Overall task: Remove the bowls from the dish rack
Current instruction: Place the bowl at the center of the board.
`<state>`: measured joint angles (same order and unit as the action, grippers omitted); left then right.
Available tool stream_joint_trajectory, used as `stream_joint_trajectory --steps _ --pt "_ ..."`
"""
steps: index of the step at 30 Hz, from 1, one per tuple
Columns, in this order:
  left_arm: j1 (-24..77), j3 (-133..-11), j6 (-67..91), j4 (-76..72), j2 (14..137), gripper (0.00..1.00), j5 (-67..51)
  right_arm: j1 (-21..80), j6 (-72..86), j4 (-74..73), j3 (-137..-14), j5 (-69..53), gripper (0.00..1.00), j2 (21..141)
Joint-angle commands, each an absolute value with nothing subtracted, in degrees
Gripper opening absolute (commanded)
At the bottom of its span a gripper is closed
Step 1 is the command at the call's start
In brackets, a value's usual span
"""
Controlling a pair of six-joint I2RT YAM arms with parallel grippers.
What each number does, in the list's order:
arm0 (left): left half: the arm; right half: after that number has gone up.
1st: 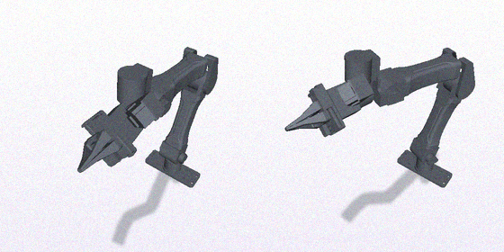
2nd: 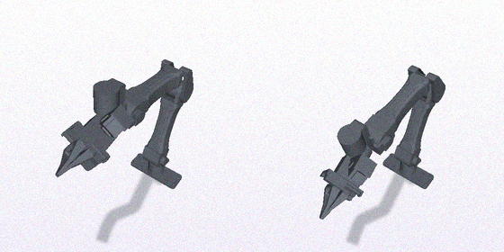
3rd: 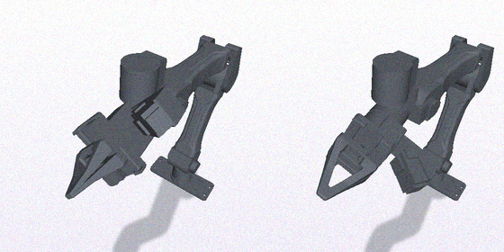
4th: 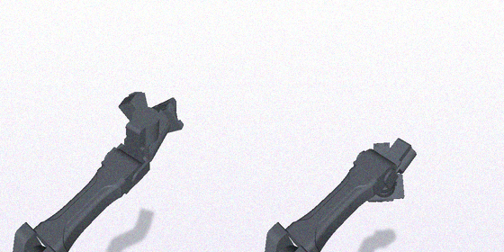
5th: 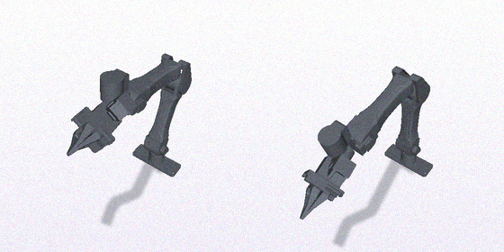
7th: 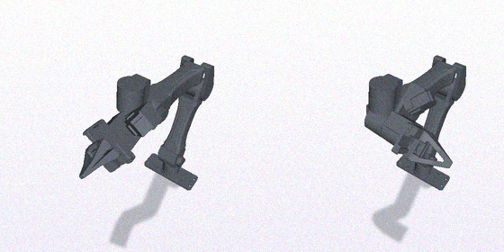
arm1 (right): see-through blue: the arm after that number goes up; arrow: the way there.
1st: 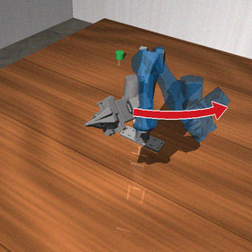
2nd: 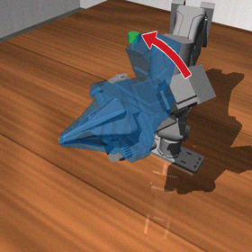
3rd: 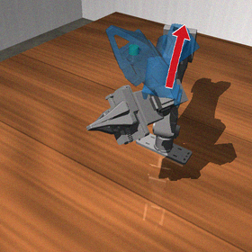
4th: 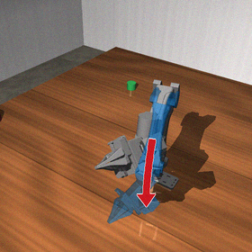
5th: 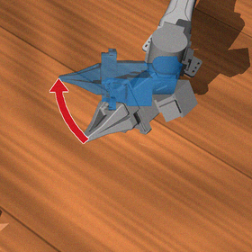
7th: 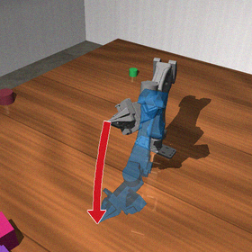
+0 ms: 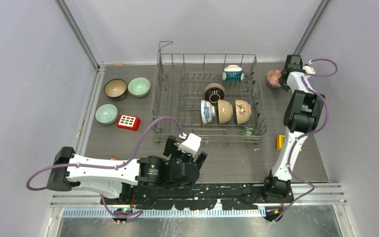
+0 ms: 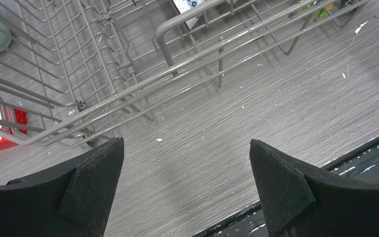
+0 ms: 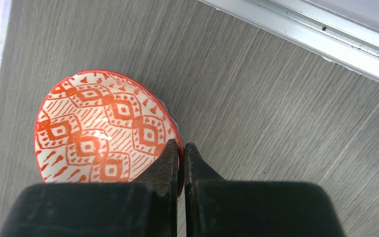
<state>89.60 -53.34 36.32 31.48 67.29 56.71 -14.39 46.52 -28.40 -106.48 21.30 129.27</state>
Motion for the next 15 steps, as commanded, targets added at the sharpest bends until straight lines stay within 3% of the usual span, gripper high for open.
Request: stream_joint_trajectory --steps 1,15 --pt "89.4 -55.3 39.0 31.7 67.3 1.0 57.1 -15.0 45.9 -24.9 -105.7 21.1 0.12 128.7" --pt "89.4 -57.1 41.8 34.6 68.0 1.0 54.5 -16.4 43.0 -24.1 -101.3 17.7 0.78 122.7"
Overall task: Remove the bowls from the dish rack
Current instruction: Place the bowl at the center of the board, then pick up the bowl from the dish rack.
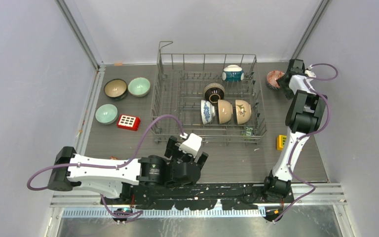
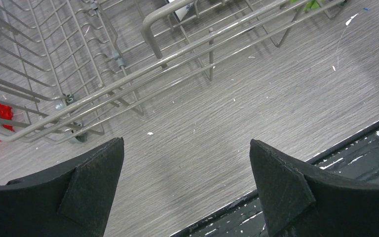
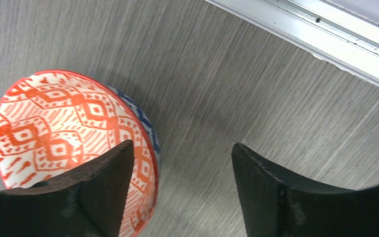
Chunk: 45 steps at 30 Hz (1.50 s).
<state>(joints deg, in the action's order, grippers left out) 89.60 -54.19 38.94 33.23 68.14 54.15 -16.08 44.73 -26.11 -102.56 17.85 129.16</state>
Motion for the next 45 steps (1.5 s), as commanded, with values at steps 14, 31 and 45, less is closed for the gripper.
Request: stream_joint_trajectory --steps 14,31,45 --pt "89.4 -56.5 43.1 37.3 63.6 1.0 52.2 -15.0 46.2 -23.8 -97.8 17.1 1.0 108.8" --pt "89.4 -56.1 36.0 37.0 55.8 1.0 52.4 2.4 40.8 -20.3 -100.6 24.5 1.0 90.6" --pt "73.9 -61.3 27.5 28.2 58.5 0.99 37.4 27.6 34.3 -11.5 -74.5 17.3 0.98 65.6"
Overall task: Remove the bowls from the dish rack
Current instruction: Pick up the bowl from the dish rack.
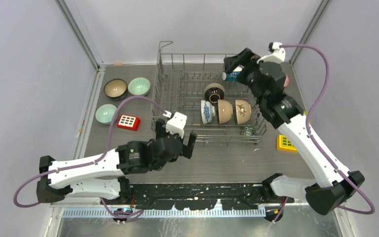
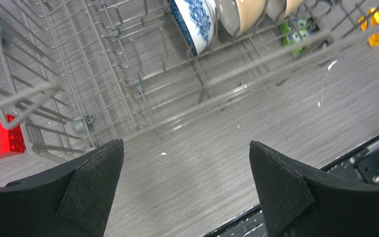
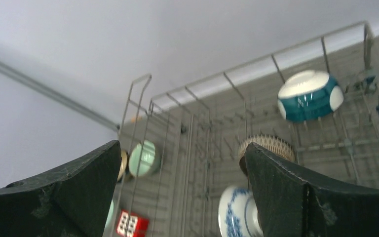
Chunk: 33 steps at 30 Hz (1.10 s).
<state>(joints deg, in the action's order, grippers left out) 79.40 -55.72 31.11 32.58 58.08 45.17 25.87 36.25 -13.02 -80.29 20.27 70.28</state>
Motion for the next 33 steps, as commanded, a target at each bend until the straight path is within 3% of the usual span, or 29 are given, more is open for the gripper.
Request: stream_joint_trajectory --steps 1,7,16,23,33 --pt "72.5 -62.8 26.6 27.3 59.0 0.99 35.4 27.7 35.2 -11.7 -72.3 16.3 0.98 63.8" --pt "65.3 -72.2 24.6 24.3 66.4 0.99 25.5 27.9 39.1 -12.5 -58.2 11.3 0.96 53.5" --pt "54.2 -84.5 32.6 23.5 82.2 0.96 9.3 28.0 38.5 -17.9 -50.4 14.4 0.96 42.4" --pt "45.8 -86.2 41.7 24.7 90.9 0.91 0.5 28.0 40.7 -18.5 -42.7 13.1 0.96 35.9" --pt "40.1 -85.6 45.7 20.1 96.7 0.74 -9.6 28.0 41.9 -19.9 -37.2 11.7 0.96 31.8"
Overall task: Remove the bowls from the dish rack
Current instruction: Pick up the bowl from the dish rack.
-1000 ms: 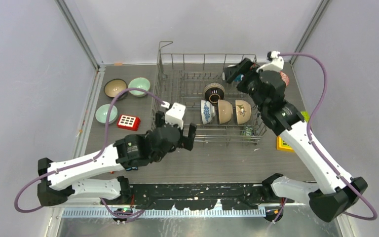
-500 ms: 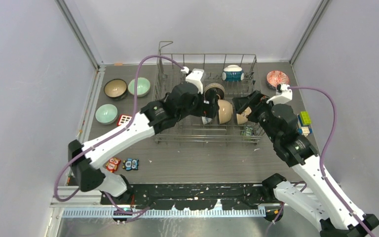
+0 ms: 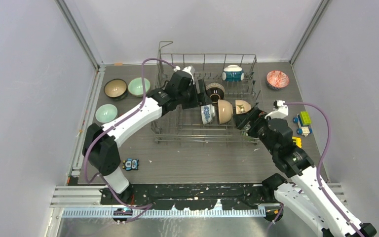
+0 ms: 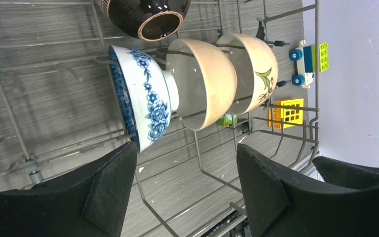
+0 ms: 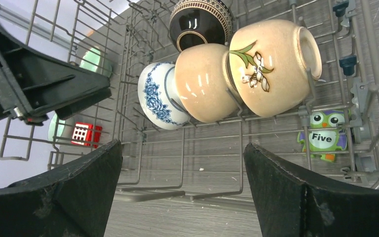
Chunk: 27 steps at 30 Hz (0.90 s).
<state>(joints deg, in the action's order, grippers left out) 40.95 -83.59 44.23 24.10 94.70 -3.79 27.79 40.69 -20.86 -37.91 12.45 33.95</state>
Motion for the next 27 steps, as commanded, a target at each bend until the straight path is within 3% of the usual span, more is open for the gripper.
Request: stream_joint_trajectory --steps 1,5,27 --pt "39.8 -86.3 45.4 20.7 97.6 0.72 -10.5 28.0 42.1 -20.1 -36.9 11.7 0.96 31.6" --pt "38.3 -88.3 44.7 23.0 100.4 0.67 -12.6 28.0 42.1 -20.6 -36.3 11.8 0.96 30.8" --pt "33.9 -85.8 44.3 19.3 104.8 0.66 -21.7 28.0 42.3 -21.6 -35.9 11.3 0.96 32.1"
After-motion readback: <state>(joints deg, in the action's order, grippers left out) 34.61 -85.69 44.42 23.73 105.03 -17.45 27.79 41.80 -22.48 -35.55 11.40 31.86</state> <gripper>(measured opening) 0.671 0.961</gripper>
